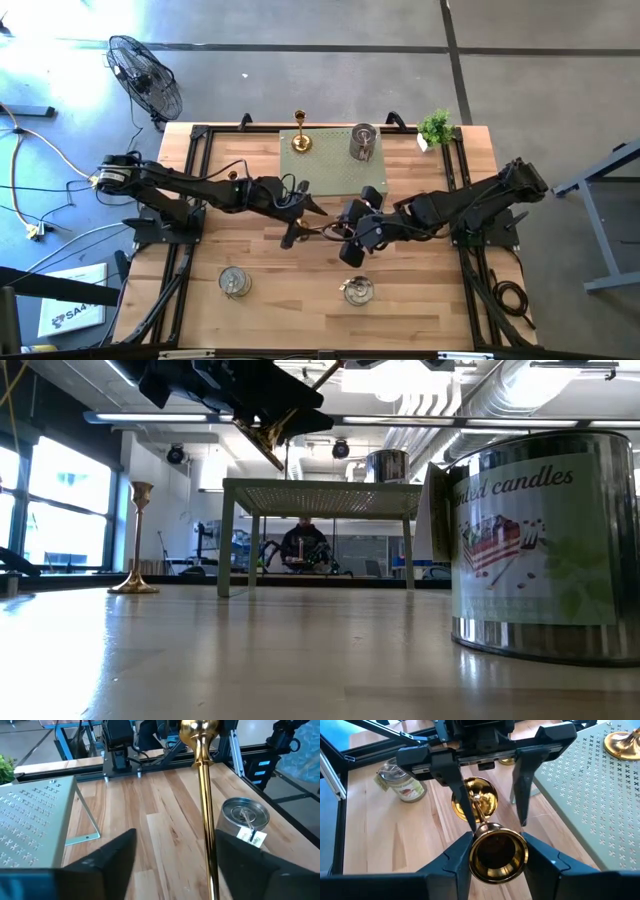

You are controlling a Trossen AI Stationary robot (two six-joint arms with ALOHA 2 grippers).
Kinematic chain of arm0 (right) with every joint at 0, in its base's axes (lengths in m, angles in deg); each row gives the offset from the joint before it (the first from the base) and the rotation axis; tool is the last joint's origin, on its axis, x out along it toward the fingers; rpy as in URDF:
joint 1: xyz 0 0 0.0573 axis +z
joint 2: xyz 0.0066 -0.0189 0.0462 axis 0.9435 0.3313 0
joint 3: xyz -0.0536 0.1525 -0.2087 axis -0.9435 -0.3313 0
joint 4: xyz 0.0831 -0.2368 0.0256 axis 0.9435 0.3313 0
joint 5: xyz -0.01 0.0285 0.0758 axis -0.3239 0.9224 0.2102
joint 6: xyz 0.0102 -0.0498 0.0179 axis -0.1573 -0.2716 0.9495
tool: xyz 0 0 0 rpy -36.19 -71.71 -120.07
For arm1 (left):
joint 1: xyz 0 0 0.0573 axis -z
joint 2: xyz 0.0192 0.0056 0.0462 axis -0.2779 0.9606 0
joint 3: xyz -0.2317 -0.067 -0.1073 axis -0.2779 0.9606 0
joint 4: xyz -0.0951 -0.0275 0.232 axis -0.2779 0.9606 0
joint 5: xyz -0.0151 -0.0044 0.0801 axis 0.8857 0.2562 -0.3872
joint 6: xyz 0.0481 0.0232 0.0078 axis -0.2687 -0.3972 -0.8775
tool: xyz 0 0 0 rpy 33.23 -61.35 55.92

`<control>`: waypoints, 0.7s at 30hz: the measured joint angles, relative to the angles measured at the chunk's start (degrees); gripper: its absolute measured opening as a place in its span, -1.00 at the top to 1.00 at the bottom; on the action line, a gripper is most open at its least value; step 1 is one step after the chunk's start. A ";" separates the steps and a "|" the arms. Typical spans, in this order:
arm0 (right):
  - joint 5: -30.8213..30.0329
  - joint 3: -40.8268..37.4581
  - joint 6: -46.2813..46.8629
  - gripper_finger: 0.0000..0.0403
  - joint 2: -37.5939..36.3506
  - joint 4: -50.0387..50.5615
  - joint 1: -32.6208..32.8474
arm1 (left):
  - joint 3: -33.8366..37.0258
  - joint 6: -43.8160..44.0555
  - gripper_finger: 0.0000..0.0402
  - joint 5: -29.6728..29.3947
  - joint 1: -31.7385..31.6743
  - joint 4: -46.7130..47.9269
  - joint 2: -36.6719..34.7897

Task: Pick & Place candle stick holders
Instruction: Put the bottom gold candle holder on the shelf

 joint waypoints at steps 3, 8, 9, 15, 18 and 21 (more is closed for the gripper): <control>-0.04 0.00 0.00 0.33 0.00 0.01 0.00 | 0.00 -0.35 0.09 0.02 0.00 -0.02 0.00; -0.48 0.00 0.01 0.33 0.02 0.24 -0.04 | 0.02 -2.10 0.69 0.31 0.05 0.15 0.00; -0.57 0.00 0.04 0.33 0.02 0.30 -0.07 | 0.02 -2.57 0.82 0.56 0.07 0.27 0.00; -0.86 0.00 -0.26 0.26 0.07 -0.13 -0.07 | 0.04 -2.31 0.89 -0.83 0.07 0.16 0.00; -0.08 0.00 -0.45 0.25 0.07 -0.17 -0.02 | 0.04 -2.50 0.95 -0.85 0.04 0.42 0.00; 0.52 0.00 -1.07 0.25 0.07 -0.24 -0.04 | 0.09 -2.46 0.93 -0.78 0.04 0.43 0.00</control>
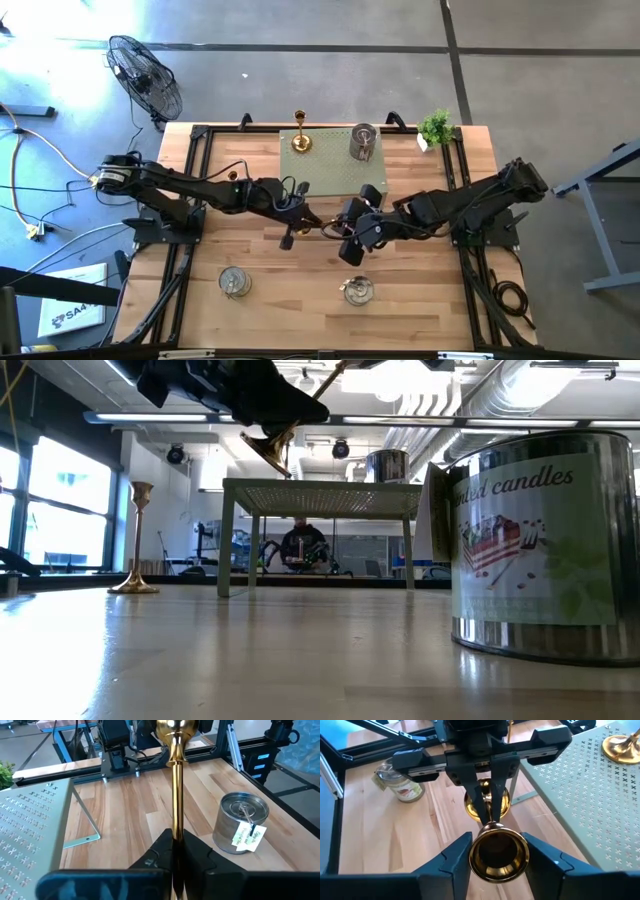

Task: Pick & Place candle stick holders
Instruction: Put the bottom gold candle holder on the shelf

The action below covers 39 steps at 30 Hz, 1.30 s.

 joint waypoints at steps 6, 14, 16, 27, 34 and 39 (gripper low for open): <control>0.11 0.00 0.87 0.24 0.00 0.02 0.01 | 0.00 0.05 0.96 0.26 0.00 0.03 0.00; 3.44 0.00 -5.61 0.20 0.00 -2.57 0.02 | 0.03 -0.18 0.96 1.43 0.01 0.14 0.00; 7.40 0.00 -8.01 0.15 -0.02 -4.16 -0.04 | 0.04 -0.72 0.96 2.18 0.09 0.30 0.00; 8.76 0.00 -9.46 -0.32 -0.04 -4.76 -0.04 | 0.04 -0.21 0.96 2.30 0.03 0.43 0.00; 5.41 0.00 -9.33 -0.62 -0.04 -4.07 0.11 | 0.04 0.09 0.96 1.50 -0.11 0.80 0.00; 3.98 0.00 -9.37 -0.77 -0.04 -4.14 0.27 | 0.04 0.07 0.96 1.56 -0.11 0.87 0.00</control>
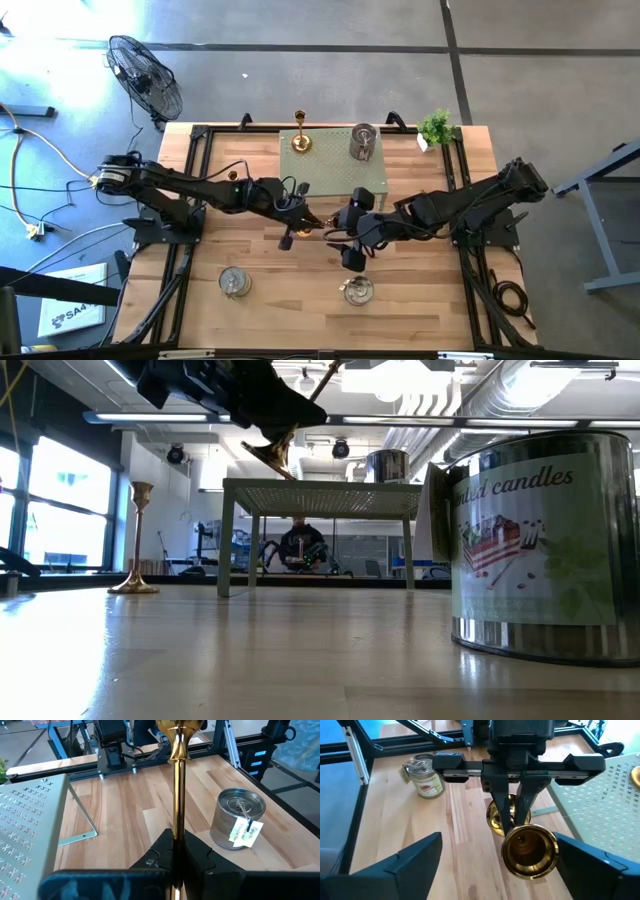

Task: Pick & Place candle stick holders
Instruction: Put the bottom gold candle holder on the shelf

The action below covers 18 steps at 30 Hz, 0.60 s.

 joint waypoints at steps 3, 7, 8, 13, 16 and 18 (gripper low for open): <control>-1.83 0.00 -0.15 -0.81 0.00 0.01 0.29 | 0.00 -0.06 0.96 0.18 0.00 0.01 0.00; -4.83 0.00 -0.93 -0.81 -0.29 -0.18 0.96 | 0.00 -0.15 0.96 0.51 0.01 0.02 0.00; -5.37 0.00 -1.82 -0.81 -0.42 -0.72 1.22 | 0.00 -0.15 0.96 0.56 0.02 0.07 0.00; -10.76 0.00 -4.40 -0.80 -2.51 -2.17 3.95 | 0.00 -0.17 0.96 0.61 0.03 0.54 0.00; -15.79 0.00 -5.56 -0.80 -4.08 -2.13 6.12 | -0.02 -0.18 0.96 1.10 0.04 0.54 0.00; -18.53 0.02 -6.31 -0.80 -5.05 -2.14 7.80 | -0.02 -0.20 0.96 1.46 0.07 0.31 0.00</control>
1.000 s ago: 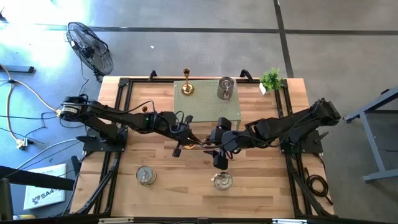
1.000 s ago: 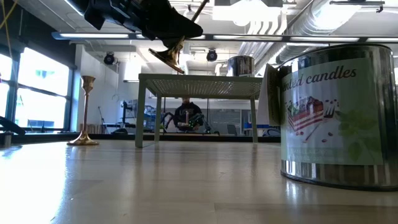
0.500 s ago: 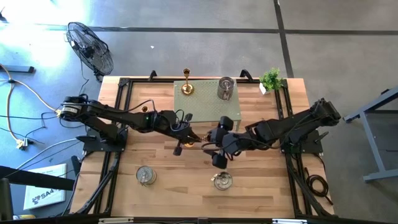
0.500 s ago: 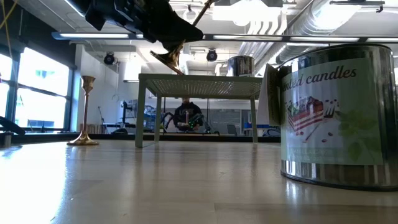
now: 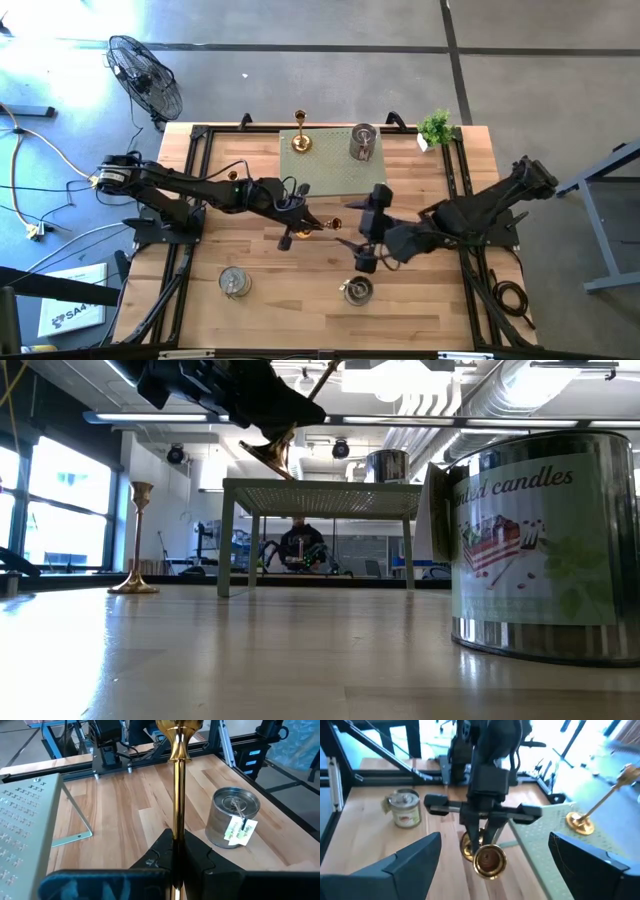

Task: Pick & Place candle stick holders
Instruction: Put the bottom gold candle holder on the shelf

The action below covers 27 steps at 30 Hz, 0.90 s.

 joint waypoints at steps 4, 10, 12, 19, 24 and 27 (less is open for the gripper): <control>-5.02 0.00 -0.29 -0.80 -1.41 0.01 3.67 | -0.03 0.07 0.96 1.00 0.00 -0.57 -0.85; -12.36 0.00 -0.25 -0.80 -1.88 0.08 9.08 | -0.04 -0.42 0.96 0.84 0.00 -0.38 -4.82; -14.27 0.00 0.10 -0.80 -1.88 0.36 10.64 | -0.04 -1.06 0.96 0.82 0.00 -0.35 -6.59; -18.20 0.00 3.86 -0.80 -1.88 2.86 14.27 | -0.04 -2.24 0.96 -1.02 0.00 0.16 -12.00; -20.61 0.00 7.37 -0.80 -1.88 4.91 15.85 | -0.04 -3.85 0.96 -4.67 -0.04 1.81 -14.89; -21.62 0.00 9.44 -0.80 -1.86 6.21 16.63 | -0.04 -4.97 0.96 -7.09 -0.04 2.16 -16.37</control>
